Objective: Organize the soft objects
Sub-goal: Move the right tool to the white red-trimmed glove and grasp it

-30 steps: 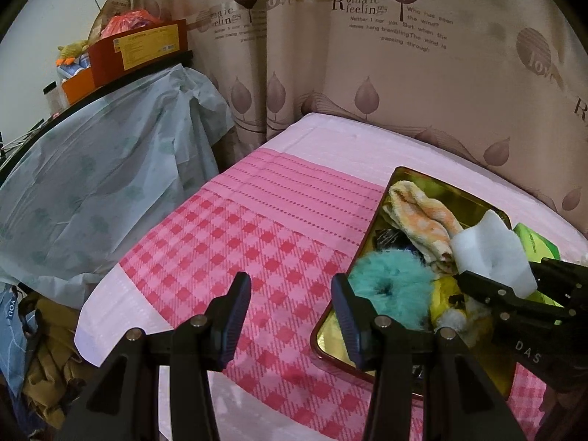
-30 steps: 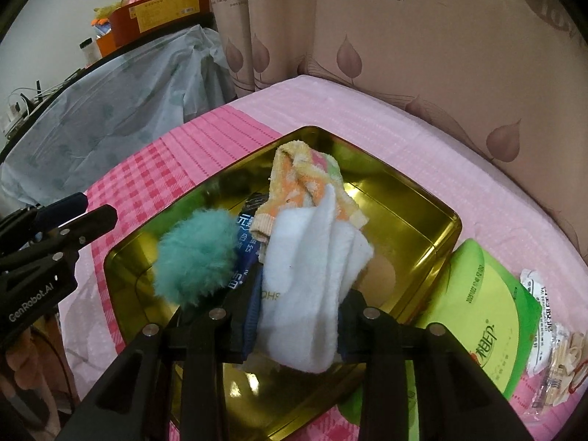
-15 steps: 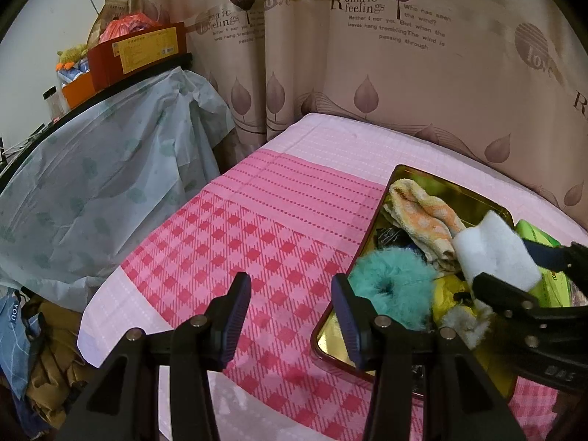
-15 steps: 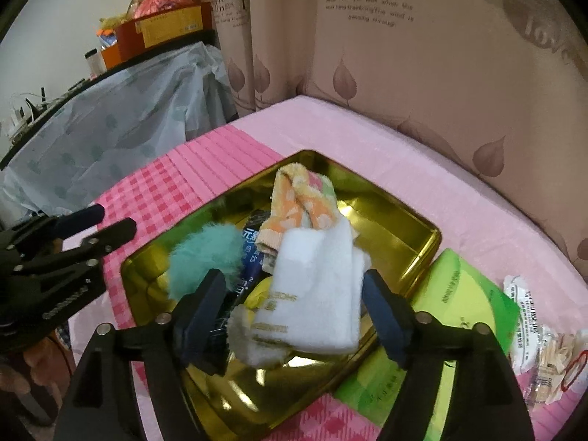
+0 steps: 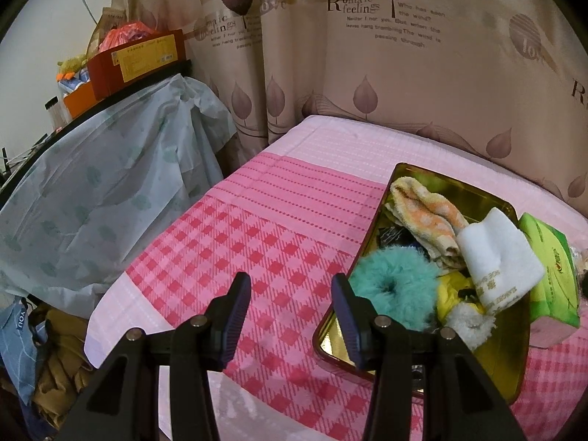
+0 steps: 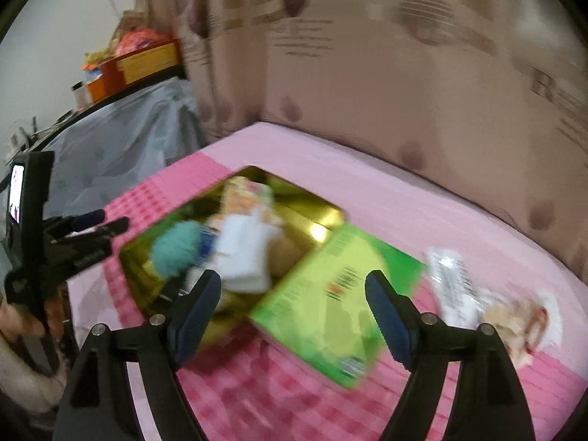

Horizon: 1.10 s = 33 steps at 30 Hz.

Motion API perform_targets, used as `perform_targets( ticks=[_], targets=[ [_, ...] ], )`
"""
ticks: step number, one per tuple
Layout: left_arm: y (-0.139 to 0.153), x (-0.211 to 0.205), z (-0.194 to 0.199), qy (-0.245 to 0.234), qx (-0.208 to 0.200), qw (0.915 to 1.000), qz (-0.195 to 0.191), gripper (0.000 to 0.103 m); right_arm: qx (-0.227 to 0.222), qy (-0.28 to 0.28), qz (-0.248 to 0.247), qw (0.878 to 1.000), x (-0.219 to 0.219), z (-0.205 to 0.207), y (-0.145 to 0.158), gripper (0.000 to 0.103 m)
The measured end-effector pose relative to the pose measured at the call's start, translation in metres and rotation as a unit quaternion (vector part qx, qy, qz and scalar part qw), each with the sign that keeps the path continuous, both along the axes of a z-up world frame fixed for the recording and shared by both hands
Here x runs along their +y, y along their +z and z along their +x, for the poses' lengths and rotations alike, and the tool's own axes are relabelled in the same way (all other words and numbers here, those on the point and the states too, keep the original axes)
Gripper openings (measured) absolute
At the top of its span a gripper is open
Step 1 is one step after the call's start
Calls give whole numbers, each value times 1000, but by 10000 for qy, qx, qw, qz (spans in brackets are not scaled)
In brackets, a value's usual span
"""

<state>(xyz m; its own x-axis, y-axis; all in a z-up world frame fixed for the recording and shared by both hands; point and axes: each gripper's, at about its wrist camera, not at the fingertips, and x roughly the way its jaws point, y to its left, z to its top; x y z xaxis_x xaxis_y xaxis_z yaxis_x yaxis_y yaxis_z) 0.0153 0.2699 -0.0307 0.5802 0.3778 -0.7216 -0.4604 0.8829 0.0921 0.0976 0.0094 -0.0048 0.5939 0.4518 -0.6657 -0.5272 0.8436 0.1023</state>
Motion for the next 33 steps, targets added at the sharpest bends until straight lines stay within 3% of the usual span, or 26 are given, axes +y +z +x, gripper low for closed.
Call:
perform_targets(
  ticks=[8, 14, 16, 24, 30, 32, 33],
  targets=[
    [-1, -7, 0, -73, -4, 9999, 123, 46, 96, -1228, -202, 9922, -119, 25, -10, 78],
    [-1, -16, 1, -244, -45, 9994, 249, 46, 244, -2185, -206, 9753, -203, 54, -25, 78],
    [-1, -18, 2, -296, -57, 9992, 279, 46, 321, -2417, -183, 9696, -225, 67, -32, 85],
    [2, -33, 7, -435, 5, 9984, 360, 46, 651, -2598, -87, 9634, -241, 121, -63, 88],
    [9, -52, 17, -620, 49, 9974, 360, 46, 863, -2694, -105, 9591, -244, 138, -90, 88],
    [12, -60, 20, -707, 28, 9969, 348, 46, 871, -2678, -36, 9595, -248, 136, -95, 84],
    [15, -65, 22, -760, 13, 9965, 351, 46, 838, -2681, 8, 9597, -251, 133, -96, 74]
  ],
)
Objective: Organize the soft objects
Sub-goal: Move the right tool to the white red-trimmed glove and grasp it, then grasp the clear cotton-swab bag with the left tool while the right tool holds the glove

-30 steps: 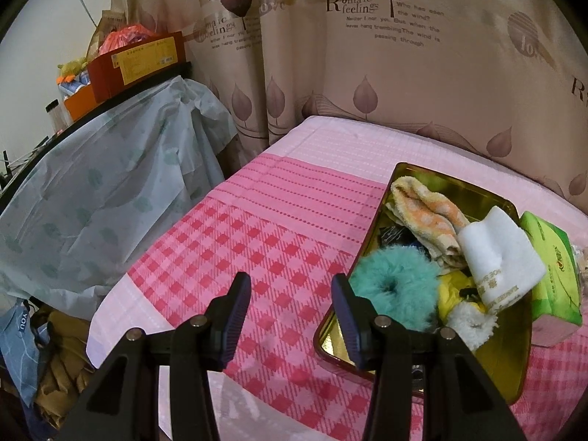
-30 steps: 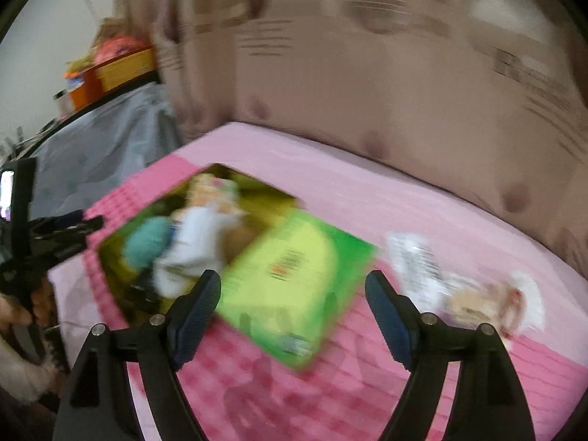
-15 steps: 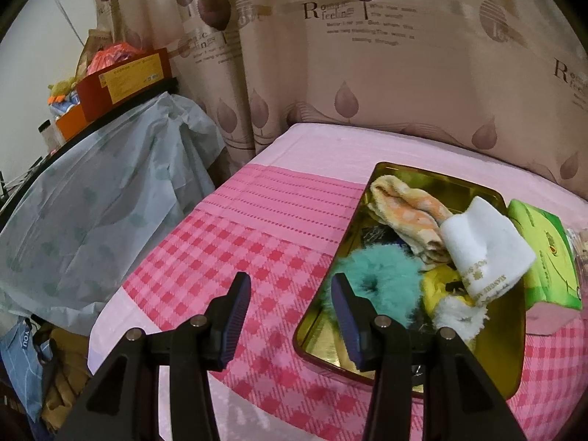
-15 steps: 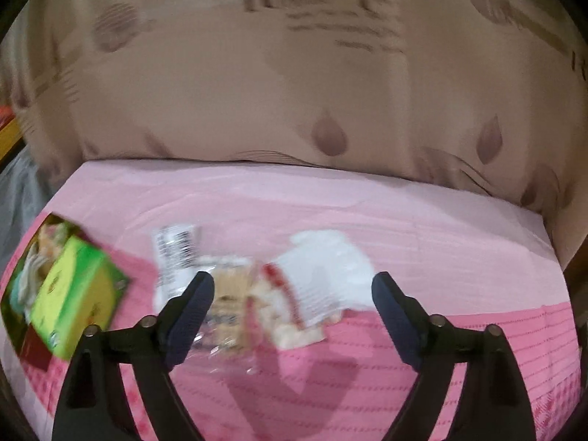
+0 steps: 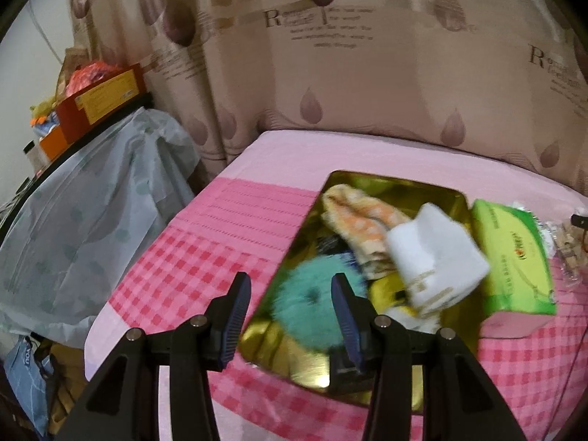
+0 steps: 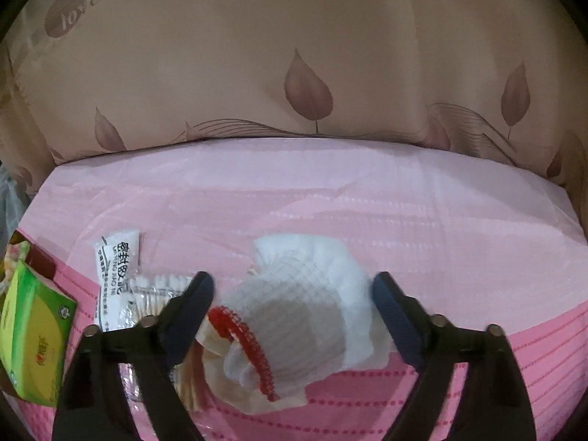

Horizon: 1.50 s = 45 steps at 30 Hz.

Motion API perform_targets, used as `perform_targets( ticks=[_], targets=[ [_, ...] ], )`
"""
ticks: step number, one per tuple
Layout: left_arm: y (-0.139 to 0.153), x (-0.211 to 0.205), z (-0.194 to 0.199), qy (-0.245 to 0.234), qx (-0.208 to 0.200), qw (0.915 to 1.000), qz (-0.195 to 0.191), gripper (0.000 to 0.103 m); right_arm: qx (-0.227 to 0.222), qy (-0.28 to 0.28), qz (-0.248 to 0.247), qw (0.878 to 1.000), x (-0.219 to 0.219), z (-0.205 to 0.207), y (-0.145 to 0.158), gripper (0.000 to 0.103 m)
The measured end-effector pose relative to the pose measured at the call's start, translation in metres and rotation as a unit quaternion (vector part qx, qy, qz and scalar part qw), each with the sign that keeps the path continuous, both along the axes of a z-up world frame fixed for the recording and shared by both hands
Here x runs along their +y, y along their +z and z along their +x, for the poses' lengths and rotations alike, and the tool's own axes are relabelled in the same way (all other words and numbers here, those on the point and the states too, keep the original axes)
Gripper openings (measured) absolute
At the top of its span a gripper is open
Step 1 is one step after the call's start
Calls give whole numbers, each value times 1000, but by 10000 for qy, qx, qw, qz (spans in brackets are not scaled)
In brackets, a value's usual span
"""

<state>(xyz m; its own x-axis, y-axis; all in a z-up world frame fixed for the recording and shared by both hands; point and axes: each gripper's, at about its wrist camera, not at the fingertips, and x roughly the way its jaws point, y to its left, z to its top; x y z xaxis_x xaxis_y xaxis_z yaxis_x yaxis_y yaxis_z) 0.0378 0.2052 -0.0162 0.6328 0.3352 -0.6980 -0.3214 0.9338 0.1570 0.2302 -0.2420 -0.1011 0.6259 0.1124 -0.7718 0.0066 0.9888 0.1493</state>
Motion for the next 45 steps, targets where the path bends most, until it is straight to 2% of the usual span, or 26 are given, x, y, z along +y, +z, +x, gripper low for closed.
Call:
perform_targets(
  ticks=[1, 4, 6, 10, 16, 19, 22, 25, 27, 30, 33, 39, 45],
  targets=[
    [2, -5, 2, -70, -17, 10000, -6, 46, -12, 25, 86, 10000, -4, -3, -1, 63],
    [6, -24, 9, -268, -45, 9996, -6, 46, -30, 32, 427, 9991, -16, -12, -2, 54],
    [8, -36, 12, -397, -54, 9992, -15, 46, -86, 53, 472, 9988, -21, -19, -1, 48],
    [13, -67, 18, -772, -62, 9970, -93, 46, -149, -5, 529, 9985, -31, -35, 1, 45],
    [15, -117, 26, -1315, -22, 9908, -320, 46, -324, -53, 333, 9989, -41, -67, 9, 43],
    [17, -143, 31, -1599, 10, 9853, -605, 46, -417, -95, 46, 9991, -46, -83, 11, 42],
    [17, -173, 37, -1905, 67, 9780, -846, 46, -532, -55, -466, 9975, -47, -105, 13, 42],
    [16, -201, 44, -2122, 156, 9715, -1049, 48, -572, -54, -627, 9964, -53, -121, 10, 42],
    [11, -218, 54, -2259, 293, 9647, -1325, 48, -538, -93, -619, 9966, -59, -128, 5, 42],
    [0, -240, 70, -2330, 575, 9553, -1727, 48, -454, -179, -512, 9975, -70, -137, -4, 42],
    [-14, -265, 86, -2346, 873, 9487, -1934, 48, -404, -260, -311, 9984, -81, -143, -14, 42],
    [-39, -303, 118, -2204, 1320, 9438, -2078, 48, -393, -222, -102, 9989, -85, -143, -18, 42],
    [-63, -306, 146, -1550, 1668, 9428, -2434, 48, -385, -126, 28, 9992, -85, -143, -18, 42]
  ],
)
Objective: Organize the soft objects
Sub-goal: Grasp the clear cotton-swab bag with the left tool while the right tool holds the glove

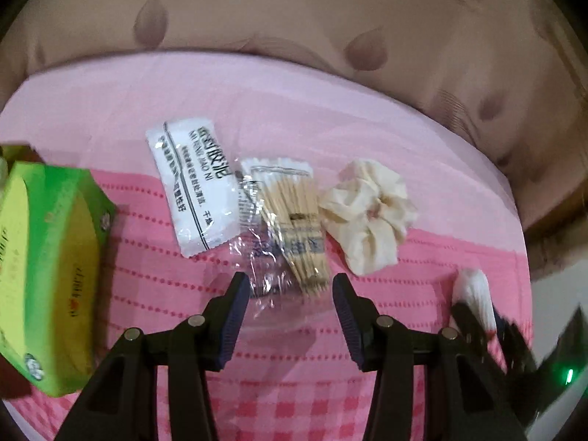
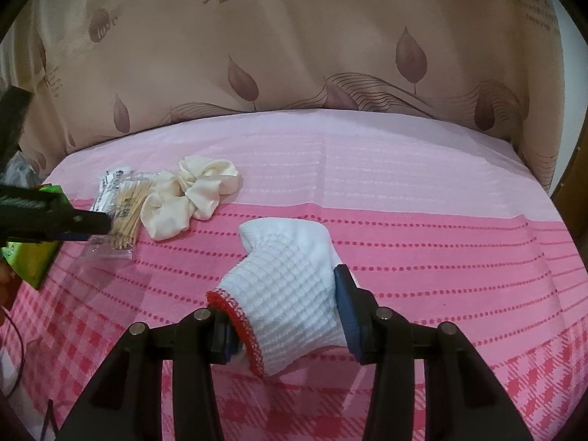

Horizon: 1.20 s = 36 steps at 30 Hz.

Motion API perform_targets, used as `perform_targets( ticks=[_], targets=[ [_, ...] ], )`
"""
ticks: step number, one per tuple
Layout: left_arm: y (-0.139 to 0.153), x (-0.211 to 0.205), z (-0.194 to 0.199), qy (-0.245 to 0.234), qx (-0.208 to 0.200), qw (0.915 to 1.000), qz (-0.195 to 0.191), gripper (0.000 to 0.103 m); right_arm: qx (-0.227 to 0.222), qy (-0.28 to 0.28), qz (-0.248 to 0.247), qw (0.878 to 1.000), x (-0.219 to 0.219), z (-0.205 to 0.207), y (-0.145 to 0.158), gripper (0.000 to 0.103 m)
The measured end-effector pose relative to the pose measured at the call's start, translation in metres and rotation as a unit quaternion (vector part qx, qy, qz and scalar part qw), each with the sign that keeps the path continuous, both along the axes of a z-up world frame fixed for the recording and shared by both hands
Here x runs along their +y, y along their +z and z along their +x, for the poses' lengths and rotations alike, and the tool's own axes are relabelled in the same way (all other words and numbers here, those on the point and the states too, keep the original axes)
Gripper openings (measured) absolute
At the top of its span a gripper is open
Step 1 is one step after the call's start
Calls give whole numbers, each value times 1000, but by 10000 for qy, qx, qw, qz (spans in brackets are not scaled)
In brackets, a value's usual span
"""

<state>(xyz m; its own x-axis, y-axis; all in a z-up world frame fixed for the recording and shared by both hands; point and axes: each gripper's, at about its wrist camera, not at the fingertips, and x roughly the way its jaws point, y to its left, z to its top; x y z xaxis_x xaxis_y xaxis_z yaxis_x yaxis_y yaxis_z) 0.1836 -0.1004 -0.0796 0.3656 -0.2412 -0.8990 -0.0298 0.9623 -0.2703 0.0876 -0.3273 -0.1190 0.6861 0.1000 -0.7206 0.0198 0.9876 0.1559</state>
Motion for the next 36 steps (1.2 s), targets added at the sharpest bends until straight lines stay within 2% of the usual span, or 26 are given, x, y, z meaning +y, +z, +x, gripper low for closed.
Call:
perform_targets(
  ticks=[2, 11, 16, 20, 21, 23, 29, 36],
  targets=[
    [-4, -1, 7, 126, 69, 9999, -30, 48, -3, 5, 80, 10000, -2, 0, 0, 42],
    [-13, -17, 28, 326, 138, 9988, 324, 48, 4, 59, 354, 9994, -7, 1, -1, 44],
    [-20, -28, 39, 326, 188, 9974, 622, 49, 2, 81, 480, 9988, -8, 1, -1, 45],
    [-23, -33, 39, 229, 80, 9962, 831, 48, 5, 86, 520, 9986, -9, 1, -1, 46],
    [-23, -31, 37, 159, 72, 9961, 869, 44, 6, 85, 522, 9986, -9, 1, -1, 46],
    [-24, -34, 36, 40, 16, 9948, 1016, 26, 9, 87, 521, 9986, -10, 1, -1, 46],
    [-21, -30, 29, -180, 82, 9967, 791, 21, 40, 86, 498, 9987, -8, 2, -1, 47],
    [-6, -24, -2, -487, 13, 9971, 584, 21, 73, 76, 439, 9990, -4, 5, -2, 47]
  ],
)
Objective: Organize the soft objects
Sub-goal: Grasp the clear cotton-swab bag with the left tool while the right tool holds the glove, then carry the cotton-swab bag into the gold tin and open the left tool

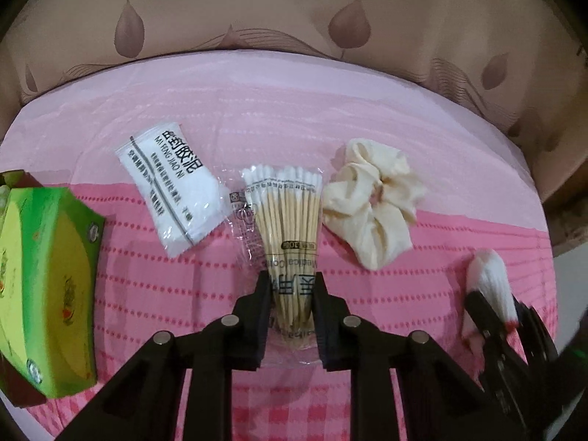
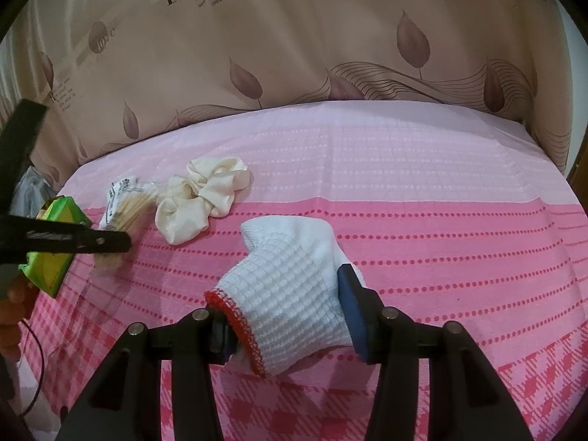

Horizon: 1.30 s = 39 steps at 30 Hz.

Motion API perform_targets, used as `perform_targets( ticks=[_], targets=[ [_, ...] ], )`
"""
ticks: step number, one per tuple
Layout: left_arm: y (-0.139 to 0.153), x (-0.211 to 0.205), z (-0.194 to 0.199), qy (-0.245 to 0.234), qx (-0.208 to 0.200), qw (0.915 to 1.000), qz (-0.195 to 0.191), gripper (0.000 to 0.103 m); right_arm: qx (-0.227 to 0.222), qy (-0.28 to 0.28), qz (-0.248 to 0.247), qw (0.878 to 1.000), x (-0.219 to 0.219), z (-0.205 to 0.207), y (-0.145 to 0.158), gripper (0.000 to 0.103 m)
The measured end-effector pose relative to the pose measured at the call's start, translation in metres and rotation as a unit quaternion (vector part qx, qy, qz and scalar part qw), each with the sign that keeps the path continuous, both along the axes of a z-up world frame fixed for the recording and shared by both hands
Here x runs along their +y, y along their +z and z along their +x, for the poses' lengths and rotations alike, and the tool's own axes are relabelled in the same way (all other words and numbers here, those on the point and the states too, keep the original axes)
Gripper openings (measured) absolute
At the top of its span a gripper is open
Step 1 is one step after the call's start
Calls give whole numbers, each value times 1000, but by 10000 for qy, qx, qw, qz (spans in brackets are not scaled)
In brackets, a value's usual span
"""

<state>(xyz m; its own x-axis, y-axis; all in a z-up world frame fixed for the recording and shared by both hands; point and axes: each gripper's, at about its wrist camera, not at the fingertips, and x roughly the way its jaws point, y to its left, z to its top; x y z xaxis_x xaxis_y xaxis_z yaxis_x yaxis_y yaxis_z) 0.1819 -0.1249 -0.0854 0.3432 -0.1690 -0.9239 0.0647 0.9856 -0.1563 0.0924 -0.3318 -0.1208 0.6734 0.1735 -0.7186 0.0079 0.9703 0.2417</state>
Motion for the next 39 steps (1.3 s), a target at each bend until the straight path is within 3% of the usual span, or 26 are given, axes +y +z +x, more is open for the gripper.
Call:
perform_targets(
  ticks=[7, 13, 28, 34, 39],
  targets=[
    [28, 21, -31, -150, -216, 9996, -75, 21, 19, 6, -27, 10000, 2, 2, -3, 47],
    [52, 49, -49, 28, -489, 9988, -89, 21, 29, 9, -84, 10000, 3, 2, -4, 47],
    [124, 145, -80, 386, -1273, 9900, 465, 21, 55, 17, -250, 9997, 5, 4, -4, 47],
    [137, 204, -81, 799, -1396, 9839, 781, 21, 64, 22, -314, 9995, 6, 5, -4, 47],
    [132, 252, -71, 1167, -1321, 9789, 1034, 21, 74, 24, -378, 9993, 7, 4, -4, 47]
  ],
)
